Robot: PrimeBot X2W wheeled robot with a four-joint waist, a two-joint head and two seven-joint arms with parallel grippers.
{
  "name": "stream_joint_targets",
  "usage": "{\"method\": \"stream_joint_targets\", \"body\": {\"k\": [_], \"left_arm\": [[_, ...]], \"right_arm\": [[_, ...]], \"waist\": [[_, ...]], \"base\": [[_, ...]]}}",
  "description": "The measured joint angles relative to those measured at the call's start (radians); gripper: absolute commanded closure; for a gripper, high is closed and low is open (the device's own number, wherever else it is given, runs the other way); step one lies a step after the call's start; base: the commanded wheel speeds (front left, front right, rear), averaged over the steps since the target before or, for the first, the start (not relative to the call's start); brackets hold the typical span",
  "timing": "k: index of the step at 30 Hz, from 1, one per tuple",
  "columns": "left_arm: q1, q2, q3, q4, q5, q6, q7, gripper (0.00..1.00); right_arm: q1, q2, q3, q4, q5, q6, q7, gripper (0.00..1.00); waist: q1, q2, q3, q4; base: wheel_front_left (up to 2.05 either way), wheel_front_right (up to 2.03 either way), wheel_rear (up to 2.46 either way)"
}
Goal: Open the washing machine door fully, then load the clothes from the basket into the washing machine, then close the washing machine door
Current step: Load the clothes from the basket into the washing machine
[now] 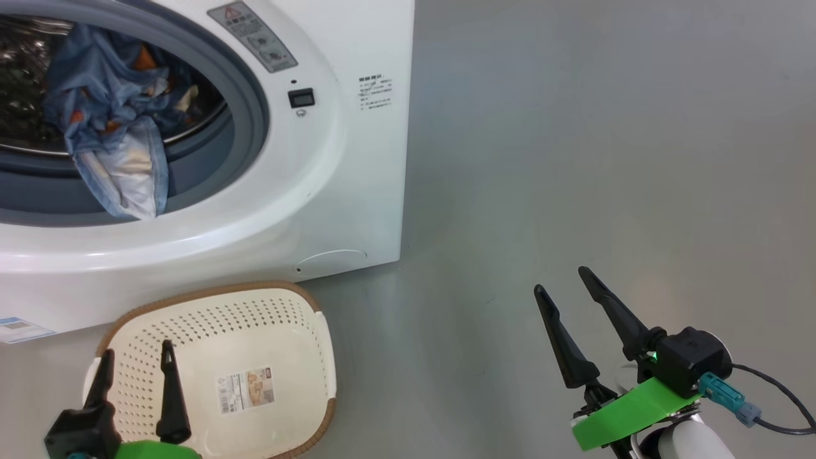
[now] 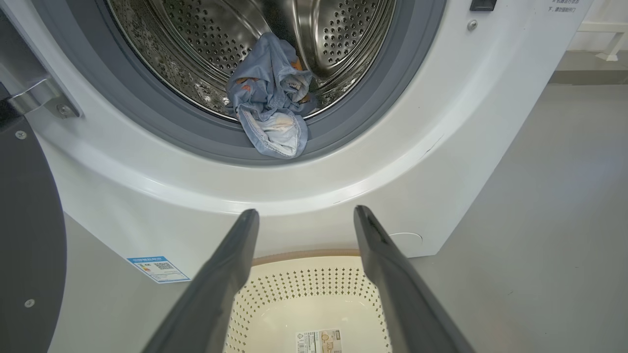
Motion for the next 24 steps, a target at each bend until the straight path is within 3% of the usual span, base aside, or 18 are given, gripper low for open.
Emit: {"method": "stream_joint_targets", "body": {"k": [24], "left_arm": [[-0.005,-0.012,-0.011,0.052,-0.029,-0.014,-0.011,0.0]], "right_arm": [[0.0,-0.002,-0.001,-0.004,-0.001,0.0,0.0,0.0]], "waist": [[0.0,0.0,-0.006,0.024]], "base": [[0.0,0.0,0.0]]}}
